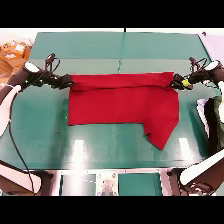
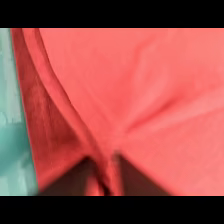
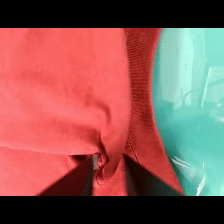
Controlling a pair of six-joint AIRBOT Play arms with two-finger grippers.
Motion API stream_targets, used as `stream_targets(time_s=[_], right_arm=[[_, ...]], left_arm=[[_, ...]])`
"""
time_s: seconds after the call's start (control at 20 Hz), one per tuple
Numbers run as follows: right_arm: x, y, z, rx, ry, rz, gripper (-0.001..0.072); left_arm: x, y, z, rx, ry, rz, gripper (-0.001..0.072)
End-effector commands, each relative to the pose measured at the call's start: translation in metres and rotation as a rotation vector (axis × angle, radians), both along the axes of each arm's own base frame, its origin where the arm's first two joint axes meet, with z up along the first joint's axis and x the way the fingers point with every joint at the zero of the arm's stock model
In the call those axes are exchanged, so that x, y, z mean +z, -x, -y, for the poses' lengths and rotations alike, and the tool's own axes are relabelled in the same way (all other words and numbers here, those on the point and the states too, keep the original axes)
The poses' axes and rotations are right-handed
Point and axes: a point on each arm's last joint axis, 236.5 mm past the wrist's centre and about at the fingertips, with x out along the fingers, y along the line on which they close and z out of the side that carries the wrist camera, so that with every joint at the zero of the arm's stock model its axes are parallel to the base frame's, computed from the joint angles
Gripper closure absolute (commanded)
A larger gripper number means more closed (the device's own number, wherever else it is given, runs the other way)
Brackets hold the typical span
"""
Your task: Fold the shirts.
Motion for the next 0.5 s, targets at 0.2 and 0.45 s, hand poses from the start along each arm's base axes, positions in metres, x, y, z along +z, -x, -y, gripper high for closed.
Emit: stream_targets(time_s=[0.2,0.45], right_arm=[[0.035,0.036,0.044,-0.027,0.016,-0.102,0.0446],[0.056,0.075,0.049,-0.107,-0.033,-0.128,0.0447]], left_arm=[[0.025,0.042,-0.024,-0.047,0.014,-0.234,0.0357],[0.040,0.084,-0.040,-0.062,0.001,-0.387,0.0684]])
